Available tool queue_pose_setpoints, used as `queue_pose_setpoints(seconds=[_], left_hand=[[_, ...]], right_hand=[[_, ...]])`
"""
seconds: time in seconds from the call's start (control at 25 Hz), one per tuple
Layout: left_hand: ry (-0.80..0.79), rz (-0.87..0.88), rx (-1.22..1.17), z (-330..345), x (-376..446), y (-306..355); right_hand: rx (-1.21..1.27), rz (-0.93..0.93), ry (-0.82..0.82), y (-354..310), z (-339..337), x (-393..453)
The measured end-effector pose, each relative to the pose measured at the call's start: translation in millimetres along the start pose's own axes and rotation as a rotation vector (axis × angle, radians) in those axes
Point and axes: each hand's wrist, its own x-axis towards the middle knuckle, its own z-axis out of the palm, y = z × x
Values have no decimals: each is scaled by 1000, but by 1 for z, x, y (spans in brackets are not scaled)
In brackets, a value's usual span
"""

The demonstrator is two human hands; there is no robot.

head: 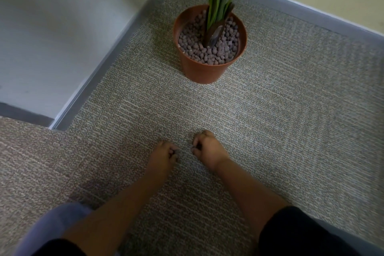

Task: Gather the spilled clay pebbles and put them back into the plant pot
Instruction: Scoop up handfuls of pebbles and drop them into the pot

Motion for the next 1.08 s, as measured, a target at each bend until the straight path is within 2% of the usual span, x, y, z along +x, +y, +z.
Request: queue_pose_setpoints(seconds=[0.16, 0.24, 0.32, 0.4, 0.52, 0.6, 0.68, 0.76, 0.92, 1.0, 1.08], left_hand=[[93, -106, -60, -8, 1, -8], [92, -144, -67, -14, 5, -14], [22, -199, -113, -21, 5, -17], [-29, -315, -349, -27, 5, -15], [-5, -546, -790, -33, 4, -10], [24, -643, -1045, -39, -1, -8], [21, -627, -1221, -46, -4, -6], [3, -573, -1298, -52, 0, 2], [-40, -420, -1364, -75, 28, 43], [-41, -358, -1456, -89, 44, 71], [-67, -268, -1527, -105, 61, 103]], right_hand=[[65, 5, 78, -10, 2, 8], [19, -11, 28, -14, 4, 12], [-60, -18, -47, -17, 5, 15], [-115, -40, -79, -19, 4, 15], [-76, -22, -97, -16, 0, 17], [81, 112, -78, -11, -3, 15], [357, 299, -57, -9, -8, 15], [650, 419, -23, -9, -16, 19], [996, 439, 97, -25, -53, 36], [1257, 437, 113, -40, -80, 43], [1506, 352, 92, -58, -108, 50]])
